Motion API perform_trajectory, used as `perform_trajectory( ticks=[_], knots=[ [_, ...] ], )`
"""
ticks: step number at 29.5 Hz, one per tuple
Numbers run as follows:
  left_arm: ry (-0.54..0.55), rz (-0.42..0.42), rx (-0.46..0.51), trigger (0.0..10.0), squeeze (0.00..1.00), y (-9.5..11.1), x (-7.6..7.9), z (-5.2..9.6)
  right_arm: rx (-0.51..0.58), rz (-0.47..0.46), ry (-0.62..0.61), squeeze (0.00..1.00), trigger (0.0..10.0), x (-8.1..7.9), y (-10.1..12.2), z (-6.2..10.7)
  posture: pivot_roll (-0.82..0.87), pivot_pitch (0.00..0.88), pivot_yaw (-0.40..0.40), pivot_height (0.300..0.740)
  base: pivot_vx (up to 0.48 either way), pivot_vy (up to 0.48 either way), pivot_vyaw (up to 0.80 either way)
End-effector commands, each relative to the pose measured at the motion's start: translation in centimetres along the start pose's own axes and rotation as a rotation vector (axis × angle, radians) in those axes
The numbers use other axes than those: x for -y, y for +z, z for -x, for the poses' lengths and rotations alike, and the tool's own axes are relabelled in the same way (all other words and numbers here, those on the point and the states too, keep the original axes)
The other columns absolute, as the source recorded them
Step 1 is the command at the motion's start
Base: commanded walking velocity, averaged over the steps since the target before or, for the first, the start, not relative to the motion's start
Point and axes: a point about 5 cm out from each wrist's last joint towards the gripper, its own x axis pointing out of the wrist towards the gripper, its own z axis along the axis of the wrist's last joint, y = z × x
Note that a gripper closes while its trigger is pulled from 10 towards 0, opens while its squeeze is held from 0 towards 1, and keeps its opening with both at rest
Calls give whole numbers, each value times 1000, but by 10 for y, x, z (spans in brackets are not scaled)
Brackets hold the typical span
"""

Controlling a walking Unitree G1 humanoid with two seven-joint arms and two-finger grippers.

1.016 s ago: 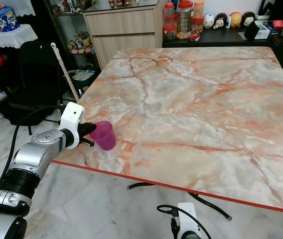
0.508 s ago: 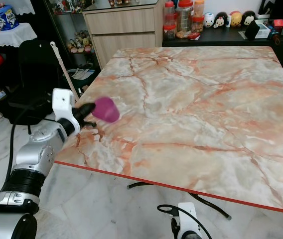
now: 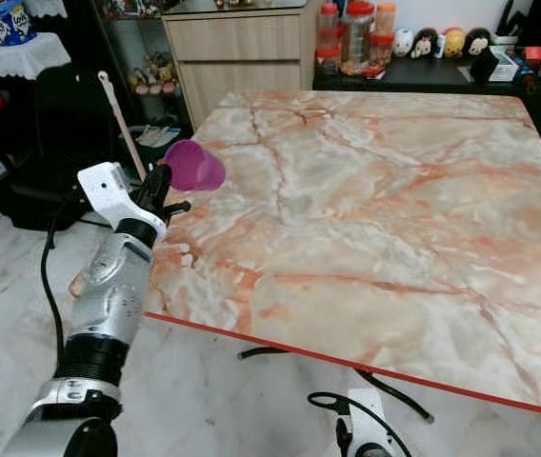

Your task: Setting the table

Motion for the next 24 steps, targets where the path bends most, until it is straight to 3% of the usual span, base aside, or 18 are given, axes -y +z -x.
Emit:
perform_trajectory(
  ticks=[1,11,24],
  knots=[
    [-6,-21,40,10000,0,9,2,-5,-10,-21,-8,0,10000,-1,-2,0,-33,1,84,719,0,-371,-656],
    [19,-66,81,10000,0,22,-11,-9,-11,-10,-15,0,10000,0,-1,0,-29,0,91,719,0,-366,-131],
    [22,-64,80,10000,0,19,-12,-6,-11,6,7,0,10000,-5,1,-1,-32,0,92,719,0,-378,-104]
  ],
)
